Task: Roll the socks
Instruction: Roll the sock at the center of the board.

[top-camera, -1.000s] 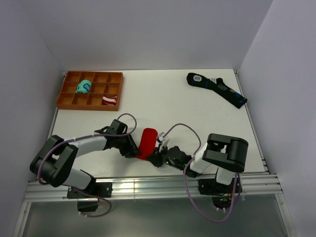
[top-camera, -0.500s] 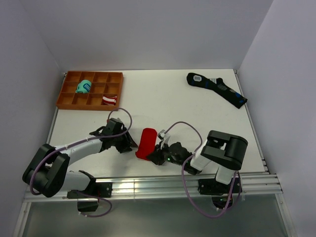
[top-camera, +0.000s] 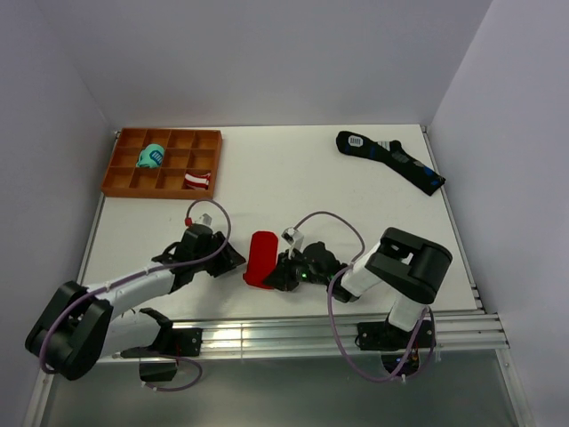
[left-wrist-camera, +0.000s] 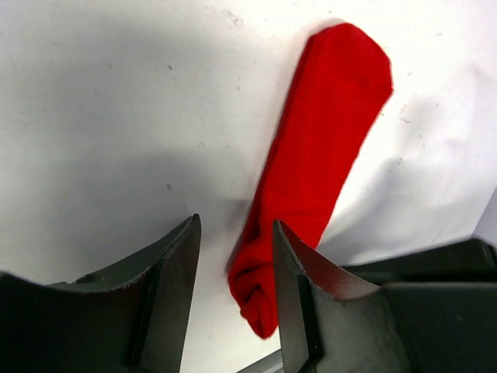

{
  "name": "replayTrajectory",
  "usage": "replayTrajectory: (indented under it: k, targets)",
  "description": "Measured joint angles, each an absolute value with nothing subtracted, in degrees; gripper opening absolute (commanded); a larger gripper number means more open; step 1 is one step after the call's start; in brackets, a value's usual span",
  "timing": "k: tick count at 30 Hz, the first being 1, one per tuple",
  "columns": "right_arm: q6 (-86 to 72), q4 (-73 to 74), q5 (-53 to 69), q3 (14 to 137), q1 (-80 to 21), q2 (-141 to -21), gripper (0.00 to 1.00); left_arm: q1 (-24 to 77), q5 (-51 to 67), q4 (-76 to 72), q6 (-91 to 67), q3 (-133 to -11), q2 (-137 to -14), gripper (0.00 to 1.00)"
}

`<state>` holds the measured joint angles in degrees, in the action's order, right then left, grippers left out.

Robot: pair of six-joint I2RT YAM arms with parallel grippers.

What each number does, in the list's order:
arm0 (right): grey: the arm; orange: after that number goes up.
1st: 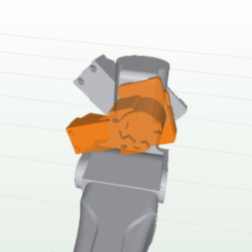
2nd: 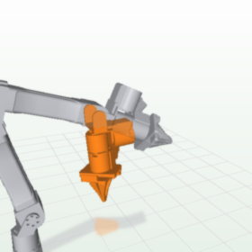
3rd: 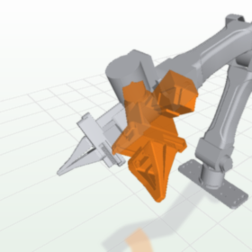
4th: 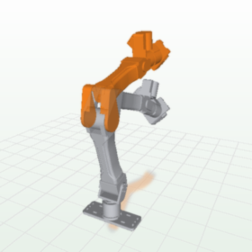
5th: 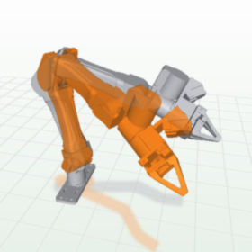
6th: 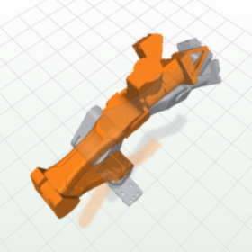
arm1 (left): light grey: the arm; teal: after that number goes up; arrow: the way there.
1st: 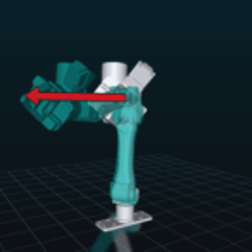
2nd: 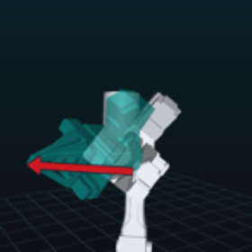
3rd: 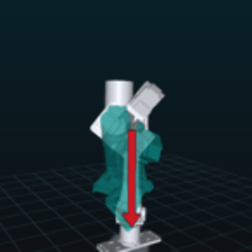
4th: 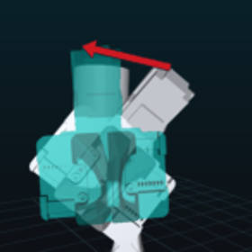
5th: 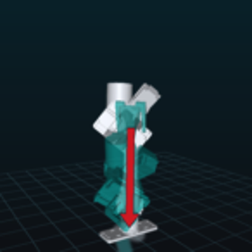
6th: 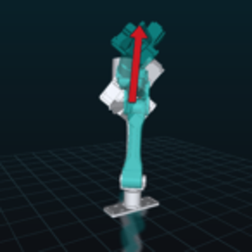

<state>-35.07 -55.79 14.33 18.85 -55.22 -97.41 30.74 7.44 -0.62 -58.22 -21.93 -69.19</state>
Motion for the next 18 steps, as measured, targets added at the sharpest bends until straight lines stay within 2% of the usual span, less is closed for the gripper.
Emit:
replayTrajectory:
  k: [7,13,18]
  targets:
    - [-37.5,-49.7,23.0,22.8,-51.2,-98.6,0.12,31.7,5.1,-3.5,-58.2,-17.3,-59.2,0.48]
    - [-37.9,-40.5,28.8,27.1,-48.1,-98.6,0.11,32.8,4.2,-5.5,-58.1,-14.2,-55.5,0.49]
    - [-37.9,-33.8,32.9,30.0,-45.7,-99.0,0.11,36.4,2.1,-7.3,-57.9,-10.6,-52.6,0.54]
